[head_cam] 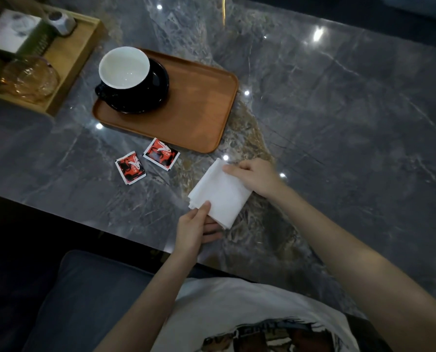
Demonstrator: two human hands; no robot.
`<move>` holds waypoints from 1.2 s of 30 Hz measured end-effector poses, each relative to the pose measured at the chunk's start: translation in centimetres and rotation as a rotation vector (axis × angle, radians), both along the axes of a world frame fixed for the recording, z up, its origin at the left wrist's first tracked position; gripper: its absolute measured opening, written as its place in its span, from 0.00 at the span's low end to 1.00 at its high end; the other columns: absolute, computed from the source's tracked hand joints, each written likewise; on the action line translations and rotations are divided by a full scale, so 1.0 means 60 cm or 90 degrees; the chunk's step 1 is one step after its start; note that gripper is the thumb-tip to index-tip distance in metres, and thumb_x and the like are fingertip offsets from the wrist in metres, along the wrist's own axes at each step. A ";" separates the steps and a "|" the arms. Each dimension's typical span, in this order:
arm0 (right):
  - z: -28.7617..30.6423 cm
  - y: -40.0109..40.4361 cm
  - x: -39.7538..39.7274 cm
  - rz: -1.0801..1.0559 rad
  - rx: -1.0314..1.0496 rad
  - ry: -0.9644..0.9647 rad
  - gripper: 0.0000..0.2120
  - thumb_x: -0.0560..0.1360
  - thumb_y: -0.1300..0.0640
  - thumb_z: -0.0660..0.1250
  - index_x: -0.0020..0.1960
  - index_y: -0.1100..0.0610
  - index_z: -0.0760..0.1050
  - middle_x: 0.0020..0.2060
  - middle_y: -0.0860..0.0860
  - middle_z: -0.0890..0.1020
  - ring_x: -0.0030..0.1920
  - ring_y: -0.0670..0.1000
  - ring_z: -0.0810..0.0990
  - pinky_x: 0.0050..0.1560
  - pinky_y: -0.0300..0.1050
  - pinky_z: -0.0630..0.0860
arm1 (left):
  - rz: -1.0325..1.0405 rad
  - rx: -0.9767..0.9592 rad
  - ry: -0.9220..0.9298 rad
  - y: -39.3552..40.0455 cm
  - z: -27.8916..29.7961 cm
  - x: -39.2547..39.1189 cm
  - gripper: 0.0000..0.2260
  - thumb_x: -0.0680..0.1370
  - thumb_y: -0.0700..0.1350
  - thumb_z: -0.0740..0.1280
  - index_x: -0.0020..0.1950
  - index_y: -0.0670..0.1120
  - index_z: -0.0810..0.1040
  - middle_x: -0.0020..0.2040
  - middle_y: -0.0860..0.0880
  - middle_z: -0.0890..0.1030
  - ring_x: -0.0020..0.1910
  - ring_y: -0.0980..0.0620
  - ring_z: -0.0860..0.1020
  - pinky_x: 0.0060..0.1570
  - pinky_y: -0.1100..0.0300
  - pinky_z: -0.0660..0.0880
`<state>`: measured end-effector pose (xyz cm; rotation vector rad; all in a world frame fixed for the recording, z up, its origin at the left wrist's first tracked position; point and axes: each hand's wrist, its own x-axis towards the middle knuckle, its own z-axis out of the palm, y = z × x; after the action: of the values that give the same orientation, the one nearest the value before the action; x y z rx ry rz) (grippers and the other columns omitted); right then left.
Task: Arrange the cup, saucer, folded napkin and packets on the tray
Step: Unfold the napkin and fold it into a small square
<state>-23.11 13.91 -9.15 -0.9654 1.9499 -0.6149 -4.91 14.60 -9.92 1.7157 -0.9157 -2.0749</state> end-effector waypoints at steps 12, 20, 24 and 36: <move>0.000 -0.016 0.006 0.029 -0.025 -0.168 0.14 0.73 0.47 0.66 0.39 0.59 0.76 0.35 0.52 0.73 0.27 0.38 0.71 0.28 0.26 0.65 | -0.095 0.070 0.054 -0.017 0.005 0.011 0.13 0.71 0.48 0.71 0.48 0.40 0.80 0.37 0.48 0.86 0.39 0.52 0.84 0.36 0.65 0.79; -0.006 -0.020 0.002 0.018 -0.016 -0.198 0.12 0.72 0.47 0.67 0.35 0.53 0.76 0.32 0.48 0.76 0.29 0.39 0.75 0.30 0.30 0.69 | 0.007 -0.133 0.076 -0.019 0.011 0.014 0.19 0.69 0.32 0.71 0.56 0.47 0.75 0.46 0.48 0.82 0.40 0.59 0.82 0.36 0.67 0.78; -0.011 -0.019 0.011 0.024 -0.048 -0.154 0.08 0.72 0.49 0.68 0.36 0.50 0.76 0.35 0.46 0.79 0.34 0.39 0.77 0.35 0.32 0.72 | -0.017 -0.206 -0.034 -0.023 0.003 0.013 0.09 0.71 0.36 0.71 0.50 0.42 0.80 0.39 0.49 0.83 0.37 0.54 0.81 0.41 0.56 0.80; -0.035 -0.012 0.070 -0.024 -0.167 0.159 0.13 0.76 0.50 0.63 0.47 0.60 0.75 0.42 0.57 0.81 0.44 0.55 0.77 0.39 0.45 0.66 | -0.266 -0.623 -0.354 -0.043 0.000 0.021 0.09 0.75 0.42 0.67 0.50 0.37 0.81 0.52 0.40 0.79 0.49 0.44 0.78 0.50 0.55 0.74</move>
<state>-18.90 13.18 -11.26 -1.2181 2.1463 -0.8194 -3.63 12.05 -9.94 1.5618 -2.1312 -0.9124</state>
